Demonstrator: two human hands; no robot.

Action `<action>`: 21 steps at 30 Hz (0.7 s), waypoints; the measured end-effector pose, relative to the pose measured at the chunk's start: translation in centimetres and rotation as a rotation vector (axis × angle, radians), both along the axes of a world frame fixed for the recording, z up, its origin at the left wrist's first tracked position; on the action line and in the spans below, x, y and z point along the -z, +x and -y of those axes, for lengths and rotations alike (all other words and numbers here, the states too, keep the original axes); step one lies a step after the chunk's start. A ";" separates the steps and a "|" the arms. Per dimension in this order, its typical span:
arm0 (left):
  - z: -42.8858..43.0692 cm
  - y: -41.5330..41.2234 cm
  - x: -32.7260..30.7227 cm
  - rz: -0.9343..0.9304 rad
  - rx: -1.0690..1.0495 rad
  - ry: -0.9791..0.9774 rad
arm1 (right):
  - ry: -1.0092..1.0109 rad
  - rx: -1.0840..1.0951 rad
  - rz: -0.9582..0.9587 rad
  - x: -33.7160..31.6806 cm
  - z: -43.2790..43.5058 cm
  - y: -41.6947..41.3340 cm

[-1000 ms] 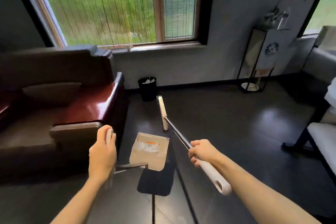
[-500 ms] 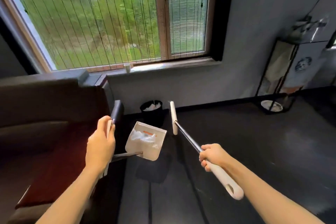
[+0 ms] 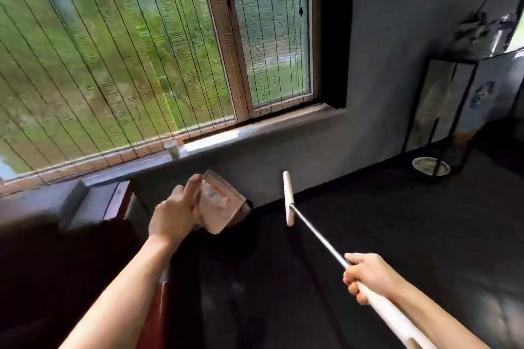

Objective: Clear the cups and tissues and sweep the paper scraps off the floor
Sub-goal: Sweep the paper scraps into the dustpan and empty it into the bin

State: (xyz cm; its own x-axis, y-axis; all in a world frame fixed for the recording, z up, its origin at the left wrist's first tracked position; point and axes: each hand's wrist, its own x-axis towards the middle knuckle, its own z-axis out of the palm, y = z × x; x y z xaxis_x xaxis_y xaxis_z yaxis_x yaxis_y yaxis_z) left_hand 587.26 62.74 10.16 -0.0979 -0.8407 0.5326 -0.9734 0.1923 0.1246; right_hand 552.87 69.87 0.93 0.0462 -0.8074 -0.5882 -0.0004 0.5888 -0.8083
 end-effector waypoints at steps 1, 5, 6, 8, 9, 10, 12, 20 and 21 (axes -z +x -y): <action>0.9 0.0 0.4 0.072 0.030 0.050 | -0.001 -0.005 -0.031 -0.1 0.3 0.0; 6.4 0.2 4.6 0.381 0.222 0.097 | 0.048 -0.001 -0.057 0.4 5.2 0.2; 7.6 0.2 5.9 0.419 0.282 0.118 | 0.061 0.024 -0.036 0.0 6.7 0.1; 9.1 -0.5 8.0 0.373 0.376 0.198 | 0.064 0.041 -0.047 0.2 9.5 -0.3; 9.6 -0.5 9.2 0.321 0.383 0.244 | 0.048 0.053 -0.047 -0.1 10.6 -0.2; 10.1 -0.6 9.8 0.295 0.355 0.338 | 0.082 0.053 -0.065 0.0 11.3 -0.5; 10.7 -1.2 10.8 0.346 0.340 0.515 | 0.091 0.054 -0.057 0.1 12.4 -0.5; 11.7 -2.1 11.5 0.067 0.215 0.750 | 0.124 0.113 0.047 -0.1 13.9 -0.4; 11.8 -2.2 11.6 0.115 0.186 0.747 | 0.110 0.106 0.030 -0.1 13.8 -0.3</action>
State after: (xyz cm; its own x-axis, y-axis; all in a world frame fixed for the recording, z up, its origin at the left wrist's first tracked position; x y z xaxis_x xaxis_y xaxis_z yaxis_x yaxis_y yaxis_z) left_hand 585.05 50.93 -1.43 -0.2930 -0.9369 -0.1905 -0.9480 0.2587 0.1855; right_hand 552.57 56.08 0.99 -0.0165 -0.7392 -0.6733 0.0898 0.6696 -0.7373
